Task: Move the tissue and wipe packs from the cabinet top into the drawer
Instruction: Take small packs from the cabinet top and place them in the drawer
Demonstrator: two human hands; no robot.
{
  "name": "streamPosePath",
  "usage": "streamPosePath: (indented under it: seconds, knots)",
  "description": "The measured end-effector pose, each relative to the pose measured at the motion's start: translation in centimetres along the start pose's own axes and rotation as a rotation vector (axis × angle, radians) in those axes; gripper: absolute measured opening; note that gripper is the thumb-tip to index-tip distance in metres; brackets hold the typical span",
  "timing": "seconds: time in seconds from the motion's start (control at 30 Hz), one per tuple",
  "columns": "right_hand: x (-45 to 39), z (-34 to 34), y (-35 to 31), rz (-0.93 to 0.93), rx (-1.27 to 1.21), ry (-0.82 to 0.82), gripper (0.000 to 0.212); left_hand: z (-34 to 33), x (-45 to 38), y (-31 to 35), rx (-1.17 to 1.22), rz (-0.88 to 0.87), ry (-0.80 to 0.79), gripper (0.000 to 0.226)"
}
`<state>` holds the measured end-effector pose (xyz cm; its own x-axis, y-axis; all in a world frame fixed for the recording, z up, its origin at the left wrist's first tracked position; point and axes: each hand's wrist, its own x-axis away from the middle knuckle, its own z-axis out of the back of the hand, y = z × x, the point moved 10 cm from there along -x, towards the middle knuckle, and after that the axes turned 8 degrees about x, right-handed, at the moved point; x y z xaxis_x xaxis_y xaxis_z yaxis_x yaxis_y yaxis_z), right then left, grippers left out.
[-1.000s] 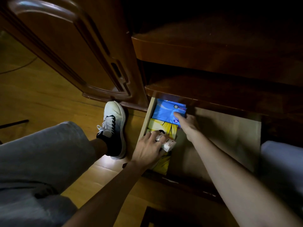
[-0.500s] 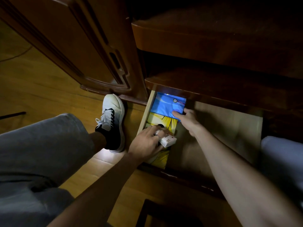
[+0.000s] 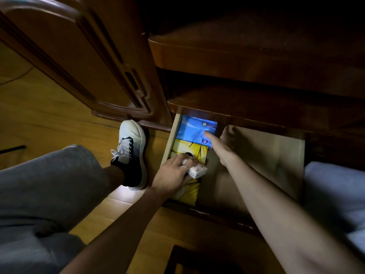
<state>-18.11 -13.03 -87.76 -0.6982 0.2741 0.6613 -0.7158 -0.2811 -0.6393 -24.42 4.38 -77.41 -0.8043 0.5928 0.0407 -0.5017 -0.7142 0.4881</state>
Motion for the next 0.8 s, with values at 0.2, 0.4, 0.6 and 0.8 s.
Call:
streamPosePath:
  seconds: [0.2,0.4,0.6,0.8]
  knots:
    - [-1.0,-2.5,-1.3,0.032,-0.238,-0.097,0.082,-0.1,0.2,0.0,-0.005,-0.008,0.017,0.046]
    - [-1.0,-2.4,-1.3,0.026,-0.2,-0.143,0.066,-0.6,0.0,-0.4,-0.046,-0.002,-0.028,0.046]
    - [3.7,-0.3,-3.8,0.169,-0.023,-0.087,0.086,0.1,-1.5,-0.8,-0.06,0.213,-0.077,0.039]
    - [11.2,0.4,-0.7,0.132,0.14,-0.279,0.065,1.7,0.3,1.5,-0.102,0.141,-0.01,0.041]
